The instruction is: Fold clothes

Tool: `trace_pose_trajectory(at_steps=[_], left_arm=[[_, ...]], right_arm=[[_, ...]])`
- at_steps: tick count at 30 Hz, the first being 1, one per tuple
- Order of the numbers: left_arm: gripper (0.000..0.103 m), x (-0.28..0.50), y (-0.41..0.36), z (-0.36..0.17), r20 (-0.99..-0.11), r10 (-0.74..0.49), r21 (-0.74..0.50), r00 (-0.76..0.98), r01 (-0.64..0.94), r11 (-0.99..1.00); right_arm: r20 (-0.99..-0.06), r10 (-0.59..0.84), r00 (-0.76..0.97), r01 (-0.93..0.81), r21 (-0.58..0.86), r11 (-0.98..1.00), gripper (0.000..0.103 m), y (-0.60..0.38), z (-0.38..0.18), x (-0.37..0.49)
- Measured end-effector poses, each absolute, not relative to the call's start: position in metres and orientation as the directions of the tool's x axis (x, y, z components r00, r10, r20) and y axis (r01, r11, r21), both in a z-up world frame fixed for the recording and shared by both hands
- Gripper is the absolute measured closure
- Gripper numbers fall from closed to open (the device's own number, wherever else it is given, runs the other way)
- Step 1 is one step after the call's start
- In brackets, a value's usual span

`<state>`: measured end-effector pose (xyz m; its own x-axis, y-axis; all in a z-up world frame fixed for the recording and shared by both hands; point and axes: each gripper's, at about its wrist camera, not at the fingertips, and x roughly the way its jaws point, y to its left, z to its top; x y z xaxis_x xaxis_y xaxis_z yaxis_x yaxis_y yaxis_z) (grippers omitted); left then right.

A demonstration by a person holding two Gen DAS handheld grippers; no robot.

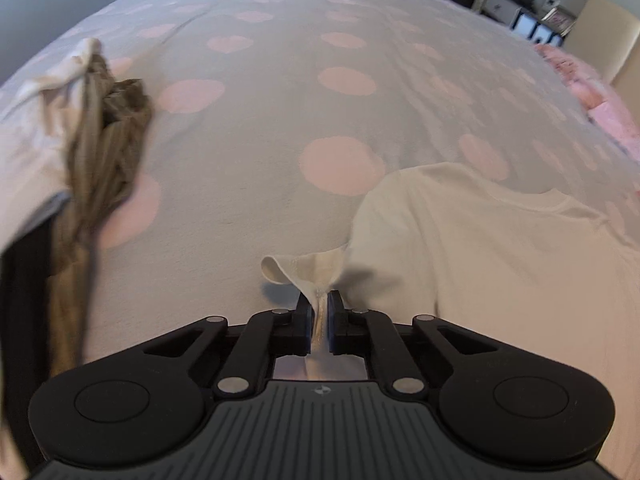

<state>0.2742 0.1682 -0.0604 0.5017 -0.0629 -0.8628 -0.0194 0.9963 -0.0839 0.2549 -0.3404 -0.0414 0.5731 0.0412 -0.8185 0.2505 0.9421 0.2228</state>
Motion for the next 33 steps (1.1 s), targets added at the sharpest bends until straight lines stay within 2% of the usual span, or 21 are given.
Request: trace_pose_trajectory(at_steps=[3,8,11,13,17,19,20,21,26,27,28,29,33], left_arm=[[0.099,0.269,0.186,-0.05,-0.85,0.02,-0.014,0.526,-0.062,0.998],[0.099,0.268,0.226,-0.051,-0.855,0.12,0.059,0.504,-0.137,0.989],[0.099,0.268,0.23,-0.059,-0.863,0.118,0.066,0.491,-0.122,0.99],[0.095,0.269,0.227,-0.065,-0.87,0.115,0.076,0.479,-0.1,0.992],[0.084,0.269,0.22,-0.057,-0.862,0.139,0.105,0.488,-0.097,0.99],[0.075,0.269,0.215,-0.046,-0.844,0.162,0.123,0.512,-0.108,0.986],[0.069,0.268,0.211,-0.04,-0.835,0.172,0.134,0.523,-0.109,0.985],[0.063,0.267,0.209,-0.035,-0.831,0.166,0.128,0.532,-0.108,0.986],[0.061,0.259,0.197,-0.008,-0.833,0.066,0.007,0.549,-0.108,0.994],[0.061,0.256,0.194,-0.003,-0.834,0.028,-0.036,0.552,-0.105,0.994],[0.061,0.252,0.191,0.001,-0.834,-0.006,-0.075,0.552,-0.102,0.992],[0.061,0.248,0.187,0.004,-0.834,-0.034,-0.104,0.551,-0.096,0.99],[0.061,0.238,0.168,0.009,-0.829,-0.082,-0.126,0.553,-0.042,0.991]], right_arm=[[-0.816,-0.005,0.578,0.243,0.166,0.956,0.1,-0.346,-0.032,0.251],[-0.811,-0.153,0.565,0.229,-0.023,0.973,0.103,-0.351,-0.034,0.246],[-0.822,-0.158,0.548,0.278,0.0,0.96,0.103,-0.372,-0.039,0.243],[-0.82,-0.122,0.56,0.295,0.06,0.954,0.102,-0.384,-0.039,0.239],[-0.811,-0.003,0.585,0.306,0.218,0.927,0.092,-0.397,-0.045,0.236],[-0.801,0.057,0.595,0.327,0.307,0.894,0.059,-0.4,-0.049,0.235],[-0.795,0.085,0.601,0.339,0.35,0.874,0.057,-0.401,-0.051,0.234],[-0.788,0.106,0.606,0.347,0.382,0.857,0.057,-0.401,-0.052,0.234],[-0.76,0.23,0.608,0.34,0.51,0.79,0.057,-0.393,-0.057,0.235],[-0.76,0.254,0.598,0.342,0.529,0.777,0.062,-0.389,-0.06,0.235],[-0.761,0.266,0.592,0.338,0.534,0.775,0.084,-0.385,-0.061,0.236],[-0.764,0.266,0.589,0.329,0.526,0.784,0.095,-0.38,-0.059,0.237],[-0.741,0.237,0.629,0.217,0.46,0.861,0.098,-0.348,-0.034,0.24]])
